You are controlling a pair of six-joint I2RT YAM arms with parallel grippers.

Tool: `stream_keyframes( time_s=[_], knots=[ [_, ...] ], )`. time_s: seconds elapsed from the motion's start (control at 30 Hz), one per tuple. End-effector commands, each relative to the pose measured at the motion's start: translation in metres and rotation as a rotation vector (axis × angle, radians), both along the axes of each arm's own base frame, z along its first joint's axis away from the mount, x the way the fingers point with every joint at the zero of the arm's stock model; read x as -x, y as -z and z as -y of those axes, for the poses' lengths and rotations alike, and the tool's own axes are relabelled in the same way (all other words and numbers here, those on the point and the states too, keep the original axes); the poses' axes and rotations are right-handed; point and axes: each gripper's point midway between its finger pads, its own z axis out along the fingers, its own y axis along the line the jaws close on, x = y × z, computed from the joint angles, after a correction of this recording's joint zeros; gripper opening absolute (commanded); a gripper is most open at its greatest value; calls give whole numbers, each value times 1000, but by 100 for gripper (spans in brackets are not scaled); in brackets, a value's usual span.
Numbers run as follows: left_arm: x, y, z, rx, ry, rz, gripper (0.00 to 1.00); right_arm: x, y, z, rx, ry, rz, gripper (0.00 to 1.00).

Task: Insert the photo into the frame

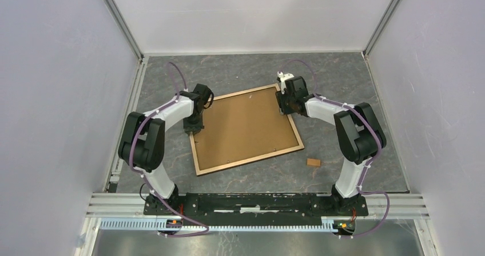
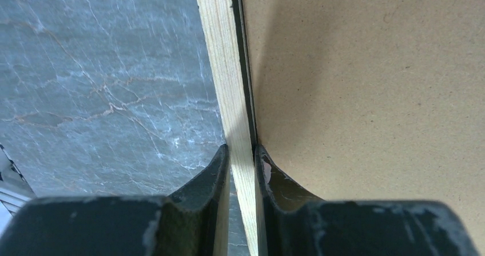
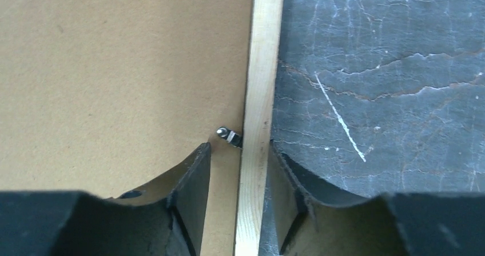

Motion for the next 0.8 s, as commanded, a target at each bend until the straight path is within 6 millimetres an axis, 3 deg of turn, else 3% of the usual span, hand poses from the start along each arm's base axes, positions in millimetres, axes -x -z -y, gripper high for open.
stream_keyframes(
  time_s=[0.0, 0.2, 0.3, 0.37, 0.47, 0.53, 0.67, 0.77],
  knots=[
    [-39, -14, 31, 120, 32, 74, 2, 25, -3, -35, -188, -70, -61, 51],
    [-66, -14, 28, 227, -116, 127, 4, 27, -10, -44, -273, -46, -51, 60],
    [-75, -21, 28, 294, -149, 165, 20, 24, -16, -43, -285, -18, -30, 62],
    [-77, -31, 38, 396, -138, 190, 42, 17, -23, -36, -274, 19, 19, 64],
    [-82, -63, 64, 575, -36, 292, 70, 8, -31, -14, -216, 112, 82, 67],
    [-79, -81, 71, 634, -7, 367, 79, 2, -35, 0, -183, 180, 108, 68],
    [-63, -113, 82, 683, 76, 465, 95, 5, -45, 9, -221, 252, 179, 74],
    [-39, -135, 101, 765, 153, 460, 100, 7, -57, 16, -251, 286, 252, 77]
  ],
)
